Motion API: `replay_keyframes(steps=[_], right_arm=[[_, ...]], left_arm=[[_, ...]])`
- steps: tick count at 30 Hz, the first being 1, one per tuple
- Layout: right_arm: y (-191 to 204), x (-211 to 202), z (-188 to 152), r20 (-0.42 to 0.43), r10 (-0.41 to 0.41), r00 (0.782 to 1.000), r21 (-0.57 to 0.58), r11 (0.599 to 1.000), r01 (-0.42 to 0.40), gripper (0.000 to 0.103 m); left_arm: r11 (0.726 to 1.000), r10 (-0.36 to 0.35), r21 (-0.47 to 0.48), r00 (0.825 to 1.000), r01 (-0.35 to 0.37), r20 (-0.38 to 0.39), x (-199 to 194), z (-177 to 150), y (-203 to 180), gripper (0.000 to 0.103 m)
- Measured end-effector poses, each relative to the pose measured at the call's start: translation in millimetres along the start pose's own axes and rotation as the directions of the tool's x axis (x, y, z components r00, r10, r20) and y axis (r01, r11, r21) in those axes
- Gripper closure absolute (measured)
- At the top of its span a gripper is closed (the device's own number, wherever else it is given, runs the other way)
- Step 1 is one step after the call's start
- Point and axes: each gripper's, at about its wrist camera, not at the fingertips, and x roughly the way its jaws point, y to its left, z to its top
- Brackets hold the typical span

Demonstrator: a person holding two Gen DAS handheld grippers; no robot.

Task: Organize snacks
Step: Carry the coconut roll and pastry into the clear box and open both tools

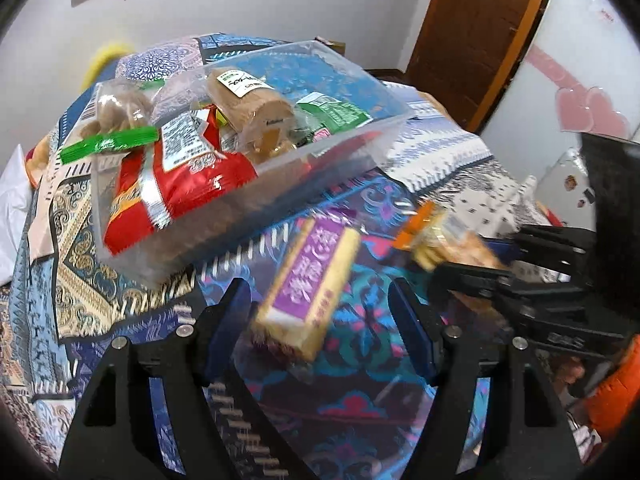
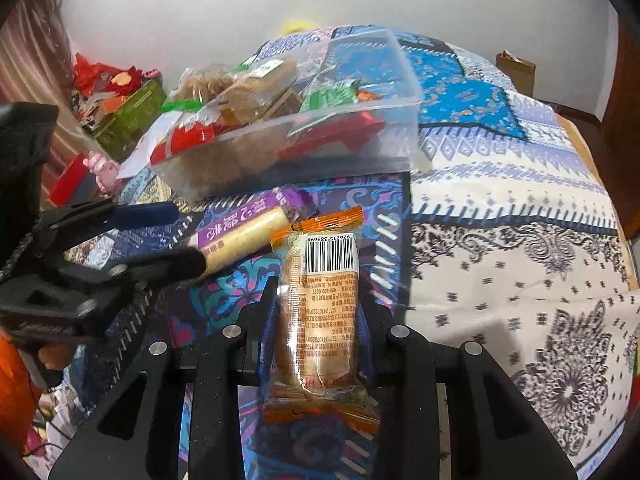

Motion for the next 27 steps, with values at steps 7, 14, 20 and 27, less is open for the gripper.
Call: replay_keyframes(steps=[7, 14, 20, 27], right_arm=[[-2.9, -9.4, 2.2, 0.025, -0.002, 1.000, 0.004, 1.000, 0.002, 0.072], [-8.3, -13.7, 1.9, 0.039, -0.003, 0.999, 0.016, 1.000, 0.002, 0.072], [-9.3, -20.4, 4.7, 0.059, 0.001, 0.998, 0.026, 1.000, -0.002, 0.072], [-5.1, -34.6, 12.4, 0.095, 0.001, 0.995, 0.016, 1.000, -0.002, 0.072]], left_arm=[[0.999, 0.011, -0.029, 0.997, -0.013, -0.079, 40.3, 9.5, 3.1, 0.036], [0.998, -0.009, -0.063, 0.997, 0.005, -0.070, 42.0, -0.9, -3.8, 0.052], [0.997, 0.030, -0.070, 0.999, -0.033, -0.038, 23.3, -16.5, -19.0, 0.053], [0.995, 0.071, -0.081, 0.996, -0.066, 0.056, -18.9, -20.5, -31.2, 0.053]])
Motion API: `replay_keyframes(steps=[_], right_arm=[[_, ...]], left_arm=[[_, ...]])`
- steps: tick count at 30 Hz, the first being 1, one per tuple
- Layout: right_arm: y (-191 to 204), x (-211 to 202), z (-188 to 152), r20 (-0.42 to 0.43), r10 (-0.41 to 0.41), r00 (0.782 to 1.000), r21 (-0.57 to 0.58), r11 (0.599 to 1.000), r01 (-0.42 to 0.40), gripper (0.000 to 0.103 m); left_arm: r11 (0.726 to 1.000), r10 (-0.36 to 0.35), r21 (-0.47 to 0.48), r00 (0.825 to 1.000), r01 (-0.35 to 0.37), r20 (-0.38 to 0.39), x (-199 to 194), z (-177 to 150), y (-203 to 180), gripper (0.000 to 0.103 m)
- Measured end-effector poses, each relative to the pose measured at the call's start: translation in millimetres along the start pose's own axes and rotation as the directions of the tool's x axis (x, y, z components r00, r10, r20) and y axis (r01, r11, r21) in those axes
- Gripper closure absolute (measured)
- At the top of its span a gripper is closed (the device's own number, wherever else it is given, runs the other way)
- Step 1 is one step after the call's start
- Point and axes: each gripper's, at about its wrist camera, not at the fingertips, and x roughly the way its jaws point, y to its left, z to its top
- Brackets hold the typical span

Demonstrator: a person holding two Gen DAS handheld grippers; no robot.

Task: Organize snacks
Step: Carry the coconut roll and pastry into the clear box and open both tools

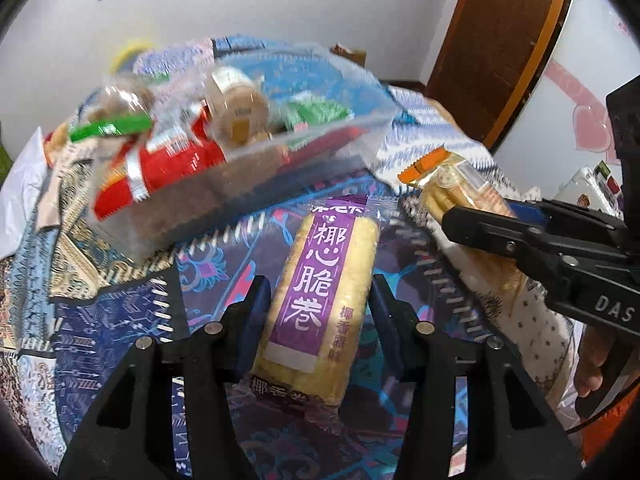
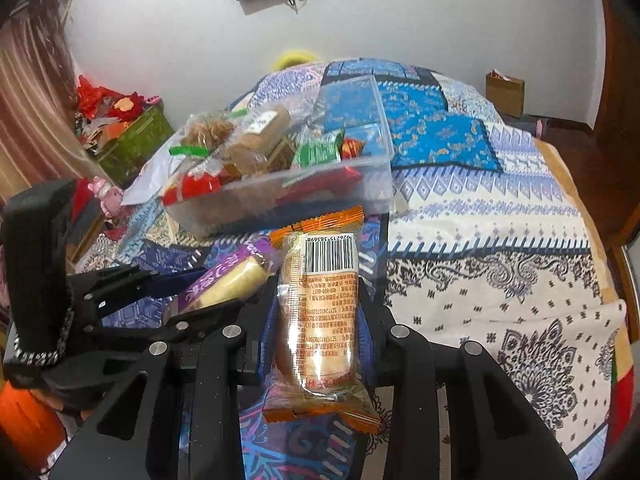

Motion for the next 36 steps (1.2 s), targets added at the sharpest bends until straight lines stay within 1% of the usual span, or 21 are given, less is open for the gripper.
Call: replay_keyframes(steps=[6, 12, 16, 19, 24, 30, 36], right_arm=[[5.8, -16.9, 15.5, 0.055, -0.004, 0.998, -0.012, 1.000, 0.004, 0.072], [14.1, -25.2, 36.4, 0.111, -0.014, 0.994, -0.039, 0.999, 0.018, 0.072], [16.9, -23.4, 53.4, 0.143, -0.011, 0.990, -0.047, 0.999, 0.018, 0.072], [17.7, -18.8, 64.7, 0.156, -0.011, 0.988, -0.053, 0.998, 0.019, 0.072], [22.9, -6.0, 84.7, 0.157, -0.018, 0.987, -0.084, 0.996, 0.032, 0.072], [26.7, 14.6, 102.2, 0.147, -0.035, 0.988, -0.109, 0.993, 0.051, 0.072], [29.7, 42.8, 114.4, 0.117, -0.037, 0.992, -0.116, 0.992, 0.051, 0.072]], left_arm=[[0.999, 0.008, -0.048, 0.996, -0.003, 0.088, -34.4, 12.9, 1.9, 0.053], [0.995, 0.018, -0.100, 0.983, 0.000, 0.182, -61.0, 37.9, 8.3, 0.053], [0.991, 0.042, -0.130, 0.976, -0.014, 0.214, -62.9, 58.7, 18.7, 0.053], [0.988, 0.075, -0.152, 0.970, -0.040, 0.232, -60.6, 72.9, 29.9, 0.053], [0.981, 0.109, -0.185, 0.966, -0.066, 0.234, -49.5, 94.8, 47.1, 0.053], [0.973, 0.139, -0.211, 0.964, -0.091, 0.227, -33.8, 110.8, 59.3, 0.053], [0.966, 0.151, -0.238, 0.969, -0.103, 0.195, -4.4, 123.7, 72.2, 0.053]])
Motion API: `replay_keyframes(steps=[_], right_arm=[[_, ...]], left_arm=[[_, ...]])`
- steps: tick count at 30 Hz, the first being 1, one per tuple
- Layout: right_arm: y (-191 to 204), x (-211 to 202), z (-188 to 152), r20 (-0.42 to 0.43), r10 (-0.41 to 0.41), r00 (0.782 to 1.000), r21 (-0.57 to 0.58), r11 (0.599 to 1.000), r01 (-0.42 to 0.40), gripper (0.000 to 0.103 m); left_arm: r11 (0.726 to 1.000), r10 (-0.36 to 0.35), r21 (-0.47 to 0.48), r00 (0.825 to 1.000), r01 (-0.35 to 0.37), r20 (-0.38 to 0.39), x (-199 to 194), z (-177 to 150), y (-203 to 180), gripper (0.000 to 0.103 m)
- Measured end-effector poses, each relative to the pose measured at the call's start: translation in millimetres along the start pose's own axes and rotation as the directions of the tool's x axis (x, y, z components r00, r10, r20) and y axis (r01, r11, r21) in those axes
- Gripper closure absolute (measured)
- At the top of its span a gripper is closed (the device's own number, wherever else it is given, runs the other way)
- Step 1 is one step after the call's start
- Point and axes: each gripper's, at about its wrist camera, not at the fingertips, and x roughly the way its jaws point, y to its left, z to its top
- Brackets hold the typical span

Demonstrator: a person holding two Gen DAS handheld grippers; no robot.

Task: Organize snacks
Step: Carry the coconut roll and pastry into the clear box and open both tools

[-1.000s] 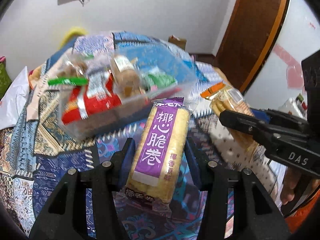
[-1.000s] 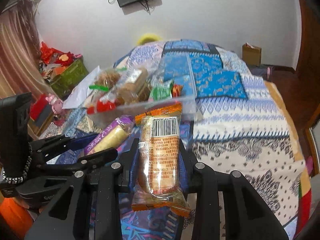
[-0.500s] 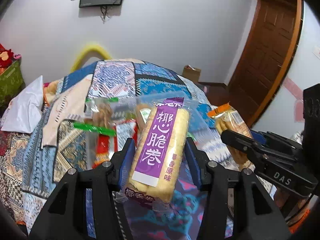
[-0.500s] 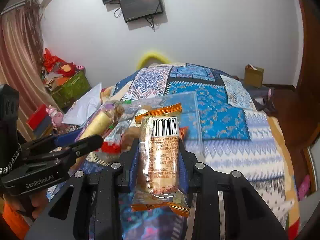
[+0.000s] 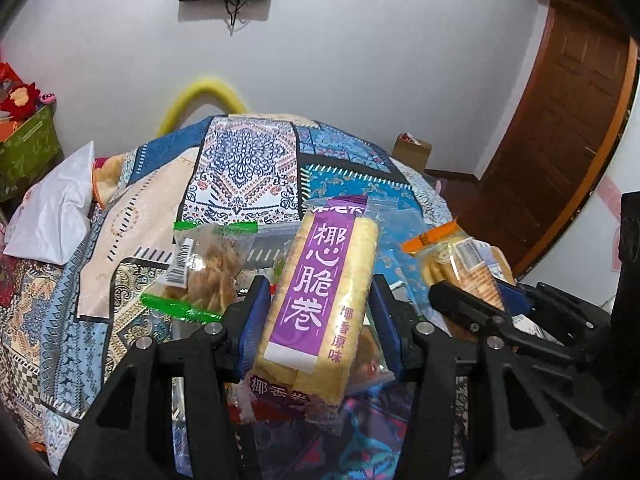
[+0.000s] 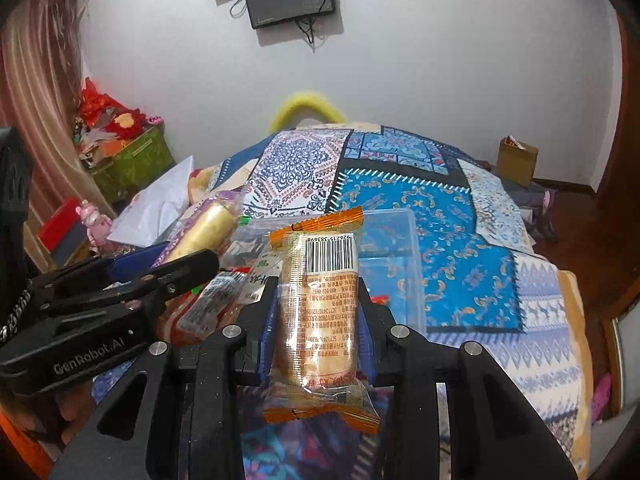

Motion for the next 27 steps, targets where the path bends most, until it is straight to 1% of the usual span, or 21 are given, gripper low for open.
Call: replay_keyframes(steps=[2, 5, 9, 11, 15, 18, 19, 21, 23, 24, 27], right_arm=[[0.0, 10.5, 1.1, -0.009, -0.011, 1.000, -0.003, 1.000, 0.011, 0.072], [-5.6, 25.4, 1.8, -0.030, -0.003, 1.000, 0.016, 1.000, 0.004, 0.072], [-10.9, 40.4, 2.2, -0.053, -0.012, 0.999, 0.020, 1.000, 0.013, 0.072], [-12.0, 47.2, 1.5, -0.067, -0.013, 0.998, 0.020, 1.000, 0.014, 0.072], [-13.7, 55.7, -1.2, -0.092, -0.010, 0.996, 0.018, 1.000, 0.012, 0.072], [-13.5, 58.5, -3.3, -0.108, -0.006, 0.994, 0.015, 1.000, 0.008, 0.071], [-13.7, 59.1, -3.5, -0.117, -0.008, 0.993, 0.016, 1.000, 0.009, 0.070], [-14.8, 58.8, -3.2, -0.127, -0.016, 0.992, 0.021, 1.000, 0.019, 0.062], [-16.4, 53.5, -3.1, -0.120, -0.019, 0.993, 0.028, 0.999, 0.022, 0.057], [-17.8, 50.2, -2.6, -0.113, -0.013, 0.993, 0.033, 0.999, 0.017, 0.053], [-19.7, 35.3, -1.1, -0.088, -0.001, 0.996, 0.043, 0.999, 0.005, 0.049]], left_arm=[[1.000, 0.014, -0.010, 1.000, -0.014, -0.010, 9.1, 1.7, 2.6, 0.053], [0.999, 0.006, -0.039, 0.999, -0.008, -0.039, 25.3, 3.3, 10.0, 0.053], [0.999, -0.002, -0.051, 0.998, -0.001, -0.062, 41.4, 2.3, 14.1, 0.053], [0.999, -0.007, -0.053, 0.997, 0.003, -0.071, 46.8, 1.2, 15.2, 0.053], [0.999, -0.012, -0.043, 0.998, 0.009, -0.066, 47.9, 0.8, 14.0, 0.053], [0.999, -0.002, -0.035, 0.998, -0.001, -0.067, 48.1, 0.6, 13.7, 0.053], [0.999, -0.001, -0.037, 0.998, -0.001, -0.068, 47.5, 0.4, 14.1, 0.053], [0.999, -0.012, -0.044, 0.996, 0.008, -0.092, 46.8, 1.2, 15.9, 0.052], [0.998, -0.027, -0.056, 0.994, 0.021, -0.104, 44.0, 2.4, 18.0, 0.050], [0.998, -0.027, -0.056, 0.994, 0.022, -0.104, 41.7, 2.8, 18.3, 0.050], [0.999, -0.019, -0.036, 0.996, 0.016, -0.086, 28.3, 4.7, 14.4, 0.046]])
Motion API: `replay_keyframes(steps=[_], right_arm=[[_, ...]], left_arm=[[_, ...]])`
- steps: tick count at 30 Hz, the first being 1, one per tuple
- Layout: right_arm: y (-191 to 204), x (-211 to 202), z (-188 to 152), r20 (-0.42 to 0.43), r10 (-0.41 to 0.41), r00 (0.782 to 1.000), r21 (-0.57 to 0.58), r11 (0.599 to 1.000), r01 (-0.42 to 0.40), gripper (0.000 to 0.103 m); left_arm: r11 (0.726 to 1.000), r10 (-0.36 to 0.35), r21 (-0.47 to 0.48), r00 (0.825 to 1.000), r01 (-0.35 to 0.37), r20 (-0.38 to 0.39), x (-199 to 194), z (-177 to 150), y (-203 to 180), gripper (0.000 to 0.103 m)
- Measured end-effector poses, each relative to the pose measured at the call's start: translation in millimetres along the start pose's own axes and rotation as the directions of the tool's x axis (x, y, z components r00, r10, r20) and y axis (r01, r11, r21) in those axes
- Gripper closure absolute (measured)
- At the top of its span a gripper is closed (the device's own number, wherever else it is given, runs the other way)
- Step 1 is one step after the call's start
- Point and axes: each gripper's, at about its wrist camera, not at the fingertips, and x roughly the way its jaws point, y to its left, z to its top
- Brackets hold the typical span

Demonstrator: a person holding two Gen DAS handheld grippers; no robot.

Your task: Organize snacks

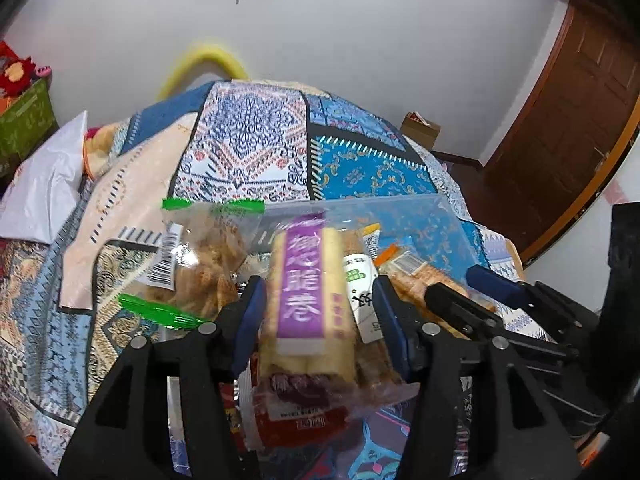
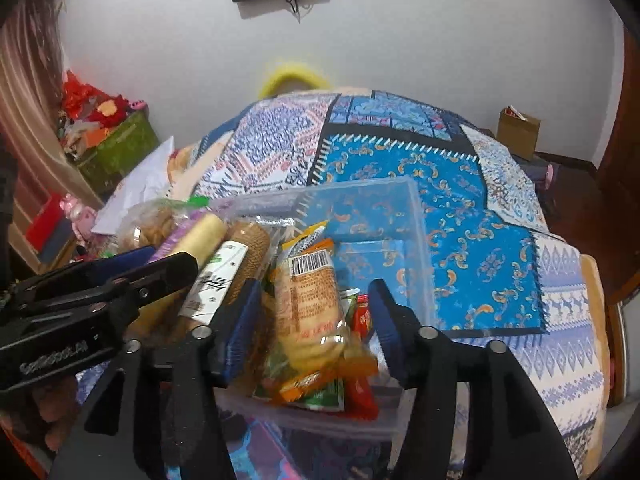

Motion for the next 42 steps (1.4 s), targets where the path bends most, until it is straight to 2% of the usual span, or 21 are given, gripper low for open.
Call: replay_keyframes(steps=[5, 11, 14, 18, 21, 22, 24, 27, 29, 33, 37, 42], right_arm=[[4.9, -30.5, 0.8, 0.044, -0.007, 0.999, -0.021, 1.000, 0.008, 0.049], [11.9, -73.4, -0.6, 0.121, 0.002, 0.993, -0.036, 0.999, 0.003, 0.049], [20.3, -102.5, -5.1, 0.170, -0.001, 0.985, -0.063, 0.998, 0.012, 0.049], [29.3, -144.3, -15.5, 0.249, 0.009, 0.968, -0.081, 0.997, 0.012, 0.049], [35.8, -172.0, -23.1, 0.304, 0.023, 0.952, -0.091, 0.996, 0.005, 0.047], [38.5, -181.7, -26.4, 0.323, 0.028, 0.946, -0.094, 0.996, 0.002, 0.045], [40.5, -191.7, -30.9, 0.348, 0.031, 0.937, -0.093, 0.996, 0.002, 0.032], [45.8, -204.5, -40.3, 0.387, 0.024, 0.922, -0.091, 0.996, 0.012, 0.027], [49.2, -209.1, -45.2, 0.397, 0.026, 0.917, -0.096, 0.995, 0.013, 0.024], [52.3, -216.1, -52.8, 0.429, 0.022, 0.903, -0.095, 0.995, 0.021, 0.010], [57.5, -223.8, -61.3, 0.452, 0.010, 0.892, -0.100, 0.994, 0.040, 0.000], [63.0, -230.6, -67.6, 0.476, -0.001, 0.879, -0.109, 0.992, 0.060, 0.000]], left_arm=[[1.000, -0.010, 0.023, 0.999, 0.009, 0.036, -27.6, 1.9, -11.4, 0.043], [0.998, -0.014, 0.069, 0.991, 0.004, 0.133, -82.1, -4.6, -24.7, 0.043], [0.996, -0.022, 0.088, 0.981, 0.005, 0.195, -118.2, -14.2, -29.0, 0.043], [0.995, -0.029, 0.101, 0.951, -0.003, 0.308, -174.4, -33.6, -30.3, 0.043], [0.995, -0.028, 0.101, 0.934, -0.010, 0.357, -206.9, -48.5, -30.7, 0.042], [0.995, -0.026, 0.101, 0.929, -0.013, 0.369, -214.5, -52.3, -31.7, 0.037], [0.994, -0.025, 0.106, 0.915, -0.019, 0.403, -231.3, -62.5, -31.8, 0.033], [0.991, 0.000, 0.121, 0.886, -0.063, 0.464, -253.3, -79.1, -34.8, 0.021], [0.989, 0.007, 0.127, 0.876, -0.078, 0.483, -262.8, -87.5, -37.0, 0.016], [0.990, 0.015, 0.116, 0.863, -0.086, 0.505, -276.2, -99.4, -36.5, 0.010], [0.991, 0.017, 0.103, 0.857, -0.081, 0.516, -282.8, -106.7, -35.7, 0.009], [0.992, 0.017, 0.100, 0.848, -0.082, 0.530, -288.7, -116.3, -37.1, 0.006]])
